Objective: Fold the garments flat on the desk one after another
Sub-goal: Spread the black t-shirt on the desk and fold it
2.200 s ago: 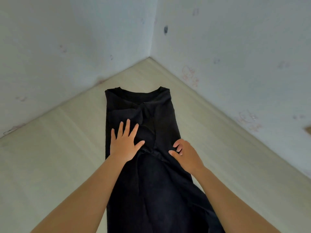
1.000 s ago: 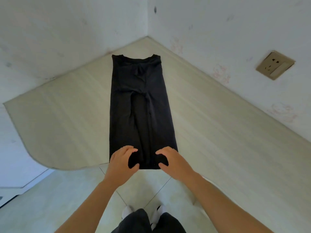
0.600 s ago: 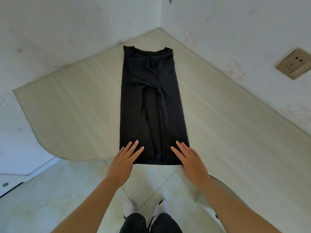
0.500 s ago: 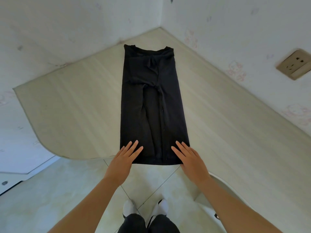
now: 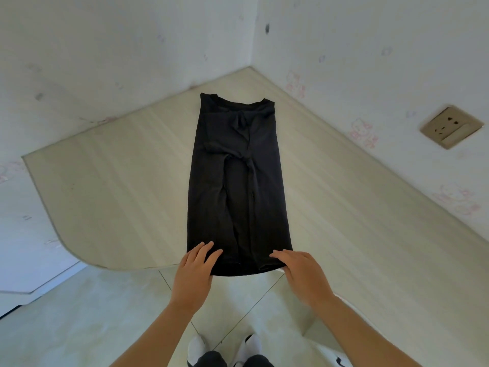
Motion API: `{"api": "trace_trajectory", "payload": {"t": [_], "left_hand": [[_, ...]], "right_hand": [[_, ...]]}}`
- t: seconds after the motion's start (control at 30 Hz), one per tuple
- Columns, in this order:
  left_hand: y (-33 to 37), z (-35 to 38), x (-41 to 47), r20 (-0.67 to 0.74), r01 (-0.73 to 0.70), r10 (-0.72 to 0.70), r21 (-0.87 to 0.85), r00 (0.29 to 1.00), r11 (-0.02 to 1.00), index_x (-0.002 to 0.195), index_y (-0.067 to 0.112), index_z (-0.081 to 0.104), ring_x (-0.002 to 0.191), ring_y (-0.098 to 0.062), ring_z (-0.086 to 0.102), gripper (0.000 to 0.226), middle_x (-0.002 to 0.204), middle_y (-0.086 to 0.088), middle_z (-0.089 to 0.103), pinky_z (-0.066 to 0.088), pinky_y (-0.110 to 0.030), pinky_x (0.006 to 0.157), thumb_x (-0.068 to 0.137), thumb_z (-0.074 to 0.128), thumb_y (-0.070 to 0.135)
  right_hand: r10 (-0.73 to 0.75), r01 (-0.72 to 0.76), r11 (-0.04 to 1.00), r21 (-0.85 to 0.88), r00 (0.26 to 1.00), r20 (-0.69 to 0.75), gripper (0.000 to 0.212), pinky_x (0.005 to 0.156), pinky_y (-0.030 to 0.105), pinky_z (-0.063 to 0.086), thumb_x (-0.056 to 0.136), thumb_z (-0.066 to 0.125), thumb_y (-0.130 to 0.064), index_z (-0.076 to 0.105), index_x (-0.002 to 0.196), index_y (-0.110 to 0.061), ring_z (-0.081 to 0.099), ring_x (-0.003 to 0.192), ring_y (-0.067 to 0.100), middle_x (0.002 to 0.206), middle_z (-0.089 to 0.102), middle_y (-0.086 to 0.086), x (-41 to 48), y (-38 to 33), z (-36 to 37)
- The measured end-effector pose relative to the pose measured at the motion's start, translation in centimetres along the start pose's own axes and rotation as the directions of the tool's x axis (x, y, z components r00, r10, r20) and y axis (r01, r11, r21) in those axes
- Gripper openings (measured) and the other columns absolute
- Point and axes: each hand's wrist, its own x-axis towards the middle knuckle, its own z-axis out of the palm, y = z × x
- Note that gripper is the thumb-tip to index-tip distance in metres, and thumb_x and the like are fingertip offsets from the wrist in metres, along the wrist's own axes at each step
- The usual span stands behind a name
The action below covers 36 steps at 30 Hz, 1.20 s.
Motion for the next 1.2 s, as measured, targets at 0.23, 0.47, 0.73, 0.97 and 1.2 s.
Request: {"api": "trace_trajectory", "payload": {"t": [0.23, 0.47, 0.73, 0.97, 1.2], "left_hand": [[-1.4, -8.6, 2.1, 0.326, 0.203, -0.069, -0.398, 0.943, 0.895, 0.103, 0.030, 0.063, 0.069, -0.002, 0.057, 0.024, 0.085, 0.009, 0.065, 0.043, -0.015, 0.067, 0.098, 0.047, 0.014], [-0.7, -16.7, 7.5, 0.110, 0.271, -0.312, -0.800, 0.944, 0.536, 0.091, 0.016, 0.070, 0.067, -0.001, 0.063, 0.017, 0.074, 0.005, 0.069, 0.045, -0.011, 0.065, 0.091, 0.056, 0.006], [-2.9, -17.4, 20.5, 0.040, 0.225, -0.397, -0.872, 0.917, 0.434, 0.116, 0.017, 0.062, 0.096, -0.009, 0.064, 0.021, 0.104, 0.005, 0.068, 0.051, -0.020, 0.080, 0.097, 0.054, 0.019], [-7.5, -8.3, 22.9, 0.367, 0.562, -0.466, -0.722, 0.805, 0.403, 0.144, 0.021, 0.028, 0.118, -0.026, 0.055, 0.073, 0.133, -0.004, 0.052, 0.047, -0.038, 0.097, 0.086, 0.066, 0.043], [-8.4, -6.4, 17.9, 0.321, 0.426, -0.283, -0.743, 0.904, 0.517, 0.140, 0.048, 0.016, 0.086, -0.010, 0.067, 0.085, 0.094, 0.009, 0.069, 0.054, -0.023, 0.078, 0.078, 0.074, 0.044]], "right_hand": [[0.090, -0.112, 0.950, 0.290, 0.992, 0.091, 0.011, 0.062, 0.015, 0.039, 0.096, 0.055, -0.030, 0.065, 0.101, -0.029, 0.060, 0.071, 0.004, 0.080, 0.066, -0.012, 2.3, 0.5, -5.7], [0.240, -0.113, 0.741, 0.662, 0.965, -0.104, 0.006, 0.057, 0.011, 0.044, 0.082, 0.075, -0.026, 0.071, 0.082, -0.028, 0.062, 0.066, 0.000, 0.070, 0.068, -0.014, 7.2, -0.5, -13.0], [0.465, -0.161, 0.514, 0.842, 0.878, -0.116, 0.021, 0.072, 0.025, 0.051, 0.086, 0.071, -0.027, 0.068, 0.104, -0.016, 0.066, 0.091, 0.015, 0.099, 0.070, -0.001, 20.8, 0.0, -14.0], [0.633, -0.587, 0.482, 0.650, 0.747, 0.205, 0.043, 0.084, 0.033, 0.047, 0.092, 0.060, -0.037, 0.053, 0.124, -0.010, 0.059, 0.101, 0.023, 0.112, 0.060, 0.002, 22.9, 2.0, -4.3], [0.688, -0.638, 0.638, 0.432, 0.724, 0.054, 0.026, 0.050, 0.019, 0.031, 0.096, 0.053, -0.036, 0.052, 0.074, -0.021, 0.052, 0.062, 0.007, 0.069, 0.055, -0.006, 18.4, 1.0, -1.4]]}}
